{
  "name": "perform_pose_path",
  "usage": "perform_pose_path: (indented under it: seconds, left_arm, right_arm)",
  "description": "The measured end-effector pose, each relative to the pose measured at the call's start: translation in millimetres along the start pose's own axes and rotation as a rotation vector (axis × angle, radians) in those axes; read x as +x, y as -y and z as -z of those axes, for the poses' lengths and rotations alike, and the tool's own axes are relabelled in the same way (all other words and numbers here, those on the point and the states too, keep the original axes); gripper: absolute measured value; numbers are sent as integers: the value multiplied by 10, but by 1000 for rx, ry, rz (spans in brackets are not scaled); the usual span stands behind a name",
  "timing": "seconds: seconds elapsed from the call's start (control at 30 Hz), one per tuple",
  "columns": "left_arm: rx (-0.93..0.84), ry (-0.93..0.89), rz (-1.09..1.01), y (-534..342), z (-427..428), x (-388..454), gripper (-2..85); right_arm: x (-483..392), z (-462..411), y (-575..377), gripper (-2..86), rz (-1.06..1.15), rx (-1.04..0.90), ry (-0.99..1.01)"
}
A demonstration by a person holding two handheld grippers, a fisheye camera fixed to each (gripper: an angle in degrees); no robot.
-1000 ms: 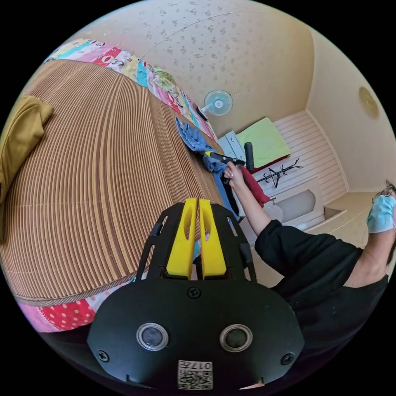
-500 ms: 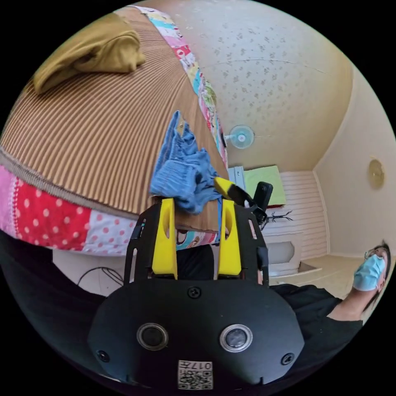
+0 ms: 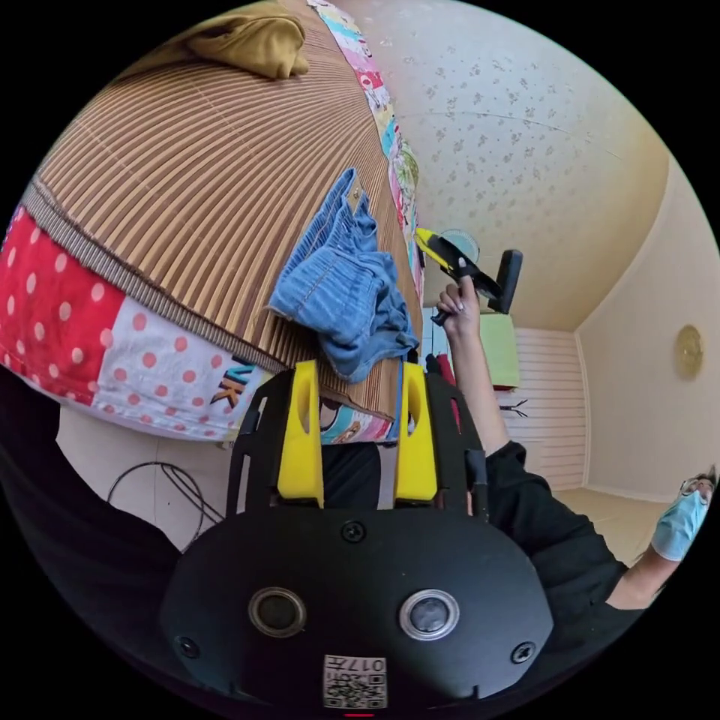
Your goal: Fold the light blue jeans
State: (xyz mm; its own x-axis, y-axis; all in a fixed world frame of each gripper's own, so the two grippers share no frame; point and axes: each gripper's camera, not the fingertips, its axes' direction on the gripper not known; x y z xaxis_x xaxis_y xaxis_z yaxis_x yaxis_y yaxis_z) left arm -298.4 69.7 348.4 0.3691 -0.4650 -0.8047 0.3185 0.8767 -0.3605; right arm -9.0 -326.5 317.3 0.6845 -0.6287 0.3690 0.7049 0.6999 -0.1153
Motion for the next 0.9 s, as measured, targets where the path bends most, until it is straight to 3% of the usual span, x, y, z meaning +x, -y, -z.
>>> perform_pose_path:
  seconds: [0.17,0.37,0.43,0.63,0.8,0.9]
  left_arm:
    - [3,127,-84,-28,-42,218,32]
    - [-22,157,-269,-4,434,519,1]
    - [-5,200,-347,69,658,786,-2]
    - [171,297,-747,50,1652,2321,-5]
    - [373,236,-1051,-407,2367,3834,-6]
    - [475,199,-1180,-789,2704,4714,-7]
  right_arm:
    - [25,-545,442,148,15,-264,-33]
    - [-535,-153,85,46,164,-204,-126]
    - [-619,326,-137,39,154,-95,-112]
    - [-815,3118,-1588,29,-39,631,-74]
    - [-1686,5210,-3271,26,-27,1151,-220]
    - [-2320,5953,-3964,25,-7,1313,-340]
